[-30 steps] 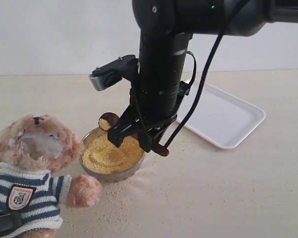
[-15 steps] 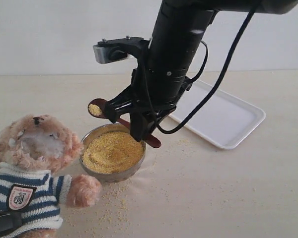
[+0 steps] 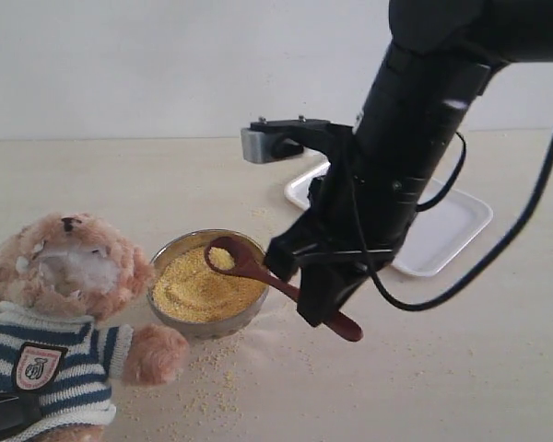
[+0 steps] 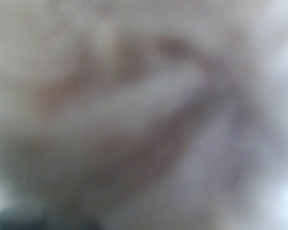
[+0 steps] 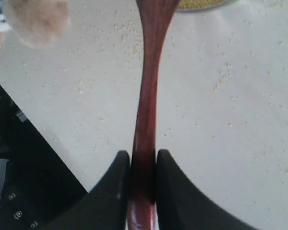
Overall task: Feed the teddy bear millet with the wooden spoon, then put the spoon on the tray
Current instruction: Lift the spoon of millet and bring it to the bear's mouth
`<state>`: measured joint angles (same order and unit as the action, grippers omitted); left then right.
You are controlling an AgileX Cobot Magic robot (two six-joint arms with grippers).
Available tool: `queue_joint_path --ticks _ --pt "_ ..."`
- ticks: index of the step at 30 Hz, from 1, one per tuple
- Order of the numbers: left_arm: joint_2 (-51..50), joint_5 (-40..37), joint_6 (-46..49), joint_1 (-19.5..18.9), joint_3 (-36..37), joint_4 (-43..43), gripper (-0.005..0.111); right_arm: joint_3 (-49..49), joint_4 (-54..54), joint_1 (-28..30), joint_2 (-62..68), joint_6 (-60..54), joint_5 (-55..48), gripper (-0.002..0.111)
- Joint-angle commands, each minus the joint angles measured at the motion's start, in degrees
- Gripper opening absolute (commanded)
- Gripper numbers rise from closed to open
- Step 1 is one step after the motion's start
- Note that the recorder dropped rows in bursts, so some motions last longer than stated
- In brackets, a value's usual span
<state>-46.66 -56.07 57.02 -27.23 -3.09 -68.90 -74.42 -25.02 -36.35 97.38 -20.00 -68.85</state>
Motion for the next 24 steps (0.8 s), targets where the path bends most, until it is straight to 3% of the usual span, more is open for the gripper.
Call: queue_joint_path --ticks 1,6,13,24 --pt "0.5 -0.7 0.4 -0.2 0.1 -1.1 0.005 3.7 -1.2 1.5 -2.5 -3.0 3.0 0.001" --pt "0.5 -0.7 0.4 -0.2 0.1 -1.1 0.005 3.8 -7.0 1.3 -2.3 -7.1 3.0 0.001" --pt "0.5 -0.7 0.4 -0.2 0.1 -1.1 0.005 3.8 -5.7 0.2 -2.1 -4.7 2.3 0.001" --pt "0.5 -0.7 0.4 -0.2 0.1 -1.1 0.005 -1.6 4.5 -9.8 -3.7 -0.1 2.1 0.001"
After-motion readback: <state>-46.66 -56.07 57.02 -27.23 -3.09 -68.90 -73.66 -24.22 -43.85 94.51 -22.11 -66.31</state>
